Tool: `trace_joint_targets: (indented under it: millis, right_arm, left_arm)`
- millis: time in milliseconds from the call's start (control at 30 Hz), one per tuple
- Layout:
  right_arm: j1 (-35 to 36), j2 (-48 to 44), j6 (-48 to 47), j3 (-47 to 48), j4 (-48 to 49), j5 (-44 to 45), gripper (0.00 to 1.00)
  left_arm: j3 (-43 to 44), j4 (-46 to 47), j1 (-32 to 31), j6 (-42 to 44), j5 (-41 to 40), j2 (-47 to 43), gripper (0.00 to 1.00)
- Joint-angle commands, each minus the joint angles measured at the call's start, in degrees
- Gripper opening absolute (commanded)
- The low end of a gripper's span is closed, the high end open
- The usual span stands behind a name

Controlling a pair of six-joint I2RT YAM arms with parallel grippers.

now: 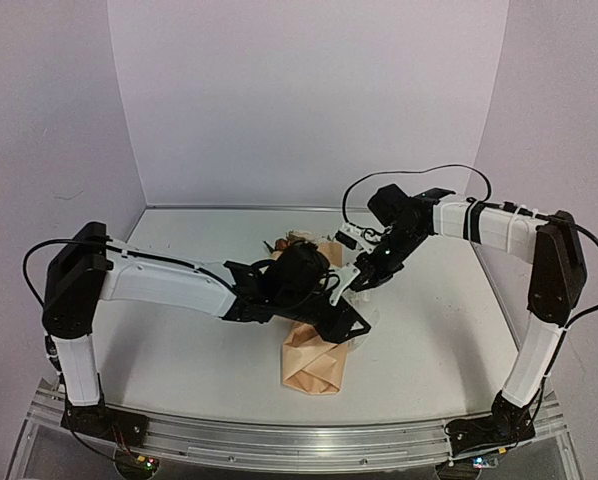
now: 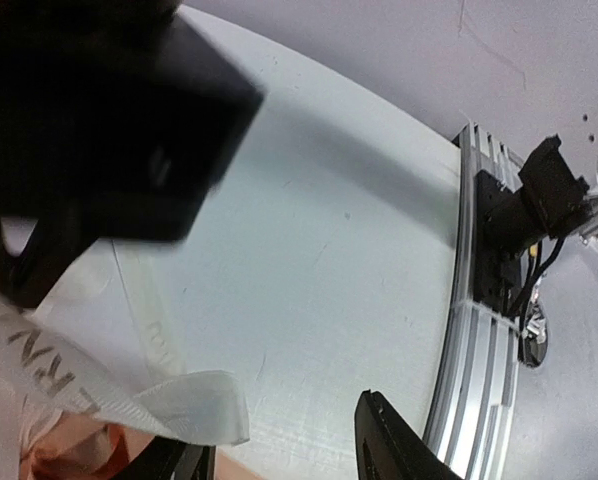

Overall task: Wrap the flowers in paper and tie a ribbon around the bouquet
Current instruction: Adjust the half-tied ribbon on the folded bouquet, then cross the half-tied ribbon over the folded bouquet.

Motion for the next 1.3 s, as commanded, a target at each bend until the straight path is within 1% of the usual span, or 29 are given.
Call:
trace_joint_targets:
  millis: [0,133,200,300,400,467,533,633,767,867,1000,1067,1133,1200,1267]
  right_arm:
    - [0.37,-1.87,-0.54,1.36,-1.71,-0.94,0.0]
    - [1.24,-3.36,-2.39,0.81,-4.14,0.89,0.0]
    - [1.57,-4.05,-2.88,0.47,-4.6,1.82,0.0]
    - [1.95,-4.41,-2.02,0.88,-5.13,1.21,0.0]
    - [2.7,-4.46,-0.19,2.64,-6.32,-0.15,0.0]
    - [3.32,-4.15,1.85,4.91,-8.14,-0.98,0.0]
    - [3.46,-2.94,3.99,9.05,-11.72,-2.06,0.0]
    - [3.42,-1.76,6.67,12.82,-16.57,-2.08,0.0]
    - [3.41,-0.84,12.37,15.81,-17.91,-5.2,0.0]
    - [3.41,0.36,12.74,17.45,-18.46,-6.29,0.0]
    - [3.23,1.94,11.19,18.01,-18.7,-5.62,0.0]
    - [2.63,2.68,10.96,18.16,-18.64,-4.98,0.0]
    - [1.59,3.55,11.38,18.45,-18.54,-4.64,0.0]
    - [0.27,4.93,12.06,18.94,-18.53,-4.29,0.0]
    - [-0.68,5.94,11.13,18.37,-18.45,-2.95,0.0]
  left_arm:
    - [-8.33,6.17,0.45,-0.56,-4.31,-12.02,0.5]
    - [-15.23,7.68,1.48,0.7,-2.71,-18.93,0.49]
    - [-17.1,8.02,1.71,2.47,-1.6,-21.1,0.48]
    - [-16.39,5.43,2.87,4.39,-3.06,-21.13,0.44]
    - [-16.51,6.7,5.73,5.99,-1.95,-21.13,0.43]
    - [-15.58,7.41,7.82,8.84,-0.54,-20.53,0.44]
    - [-12.38,6.39,9.8,11.51,0.84,-19.31,0.44]
    - [-9.27,5.64,11.88,17.32,5.66,-17.07,0.44]
    - [-7.0,3.77,12.27,26.6,9.26,-13.5,0.43]
    - [-5.01,2.16,12.47,29.53,10.84,-11.08,0.42]
    - [-4.16,3.83,12.96,29.88,11.93,-8.71,0.42]
    - [-4.04,6.09,13.03,28.37,11.31,-7.13,0.42]
    - [-4.87,9.9,13.31,25.11,10.75,-6.15,0.42]
    - [-7.01,15.07,13.85,20.08,9.58,-6.14,0.42]
    - [-8.81,18.06,14.26,15.37,8.46,-6.36,0.42]
